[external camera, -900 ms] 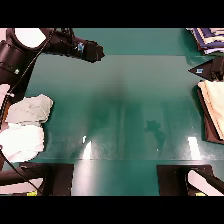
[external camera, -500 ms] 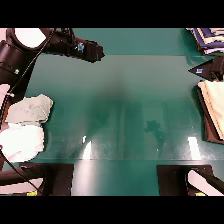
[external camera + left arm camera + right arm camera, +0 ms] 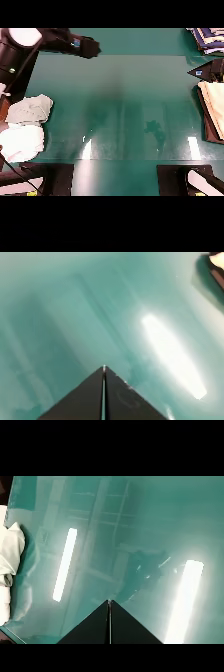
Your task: Fold the shirts.
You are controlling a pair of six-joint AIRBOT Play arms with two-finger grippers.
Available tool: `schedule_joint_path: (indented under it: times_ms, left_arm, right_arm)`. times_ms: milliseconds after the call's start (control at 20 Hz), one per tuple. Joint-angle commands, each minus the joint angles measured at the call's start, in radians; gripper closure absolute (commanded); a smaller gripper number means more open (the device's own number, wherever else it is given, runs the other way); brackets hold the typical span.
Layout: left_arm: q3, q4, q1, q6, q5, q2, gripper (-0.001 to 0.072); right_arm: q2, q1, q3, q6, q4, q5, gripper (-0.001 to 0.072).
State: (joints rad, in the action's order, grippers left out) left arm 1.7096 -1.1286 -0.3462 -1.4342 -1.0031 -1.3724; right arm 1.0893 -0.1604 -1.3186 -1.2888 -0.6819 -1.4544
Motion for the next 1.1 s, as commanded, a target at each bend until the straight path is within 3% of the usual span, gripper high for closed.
schedule_joint_path:
  times_ms: [0,150,500,550,600,650,1000,1050]
  left_arm:
    - [-0.001,-0.160,0.117,-0.006,-0.202,0.044,0.0682]
    - [-0.074,-0.310,0.292,-0.006,-0.351,0.119,0.0682]
    - [-0.436,-0.309,0.670,-0.006,-0.351,0.272,0.0679]
    - [-0.489,-0.309,0.704,-0.006,-0.346,0.272,0.0543]
    - [-0.541,-0.310,0.730,-0.008,-0.325,0.271,0.0167]
    - [-0.590,-0.314,0.745,-0.017,-0.291,0.271,-0.0010]
    - [-0.820,-0.335,0.754,-0.116,-0.053,0.253,-0.0005]
    - [-0.821,-0.335,0.754,-0.130,-0.054,0.249,0.0048]
  right_arm:
    - [0.000,0.000,0.000,0.000,0.000,-0.007,0.0692]
    - [0.000,0.000,0.000,0.000,0.000,-0.006,0.0692]
    - [0.000,0.000,0.000,0.000,0.001,-0.007,0.0692]
    - [0.000,0.000,0.000,0.000,0.000,-0.007,0.0692]
    - [0.000,0.000,0.000,-0.001,0.001,-0.007,0.0692]
    - [0.000,0.000,0.000,-0.001,0.001,-0.005,0.0692]
    - [0.000,0.000,0.000,-0.001,0.000,0.000,0.0692]
    - [0.000,0.000,0.000,0.000,0.000,0.000,0.0692]
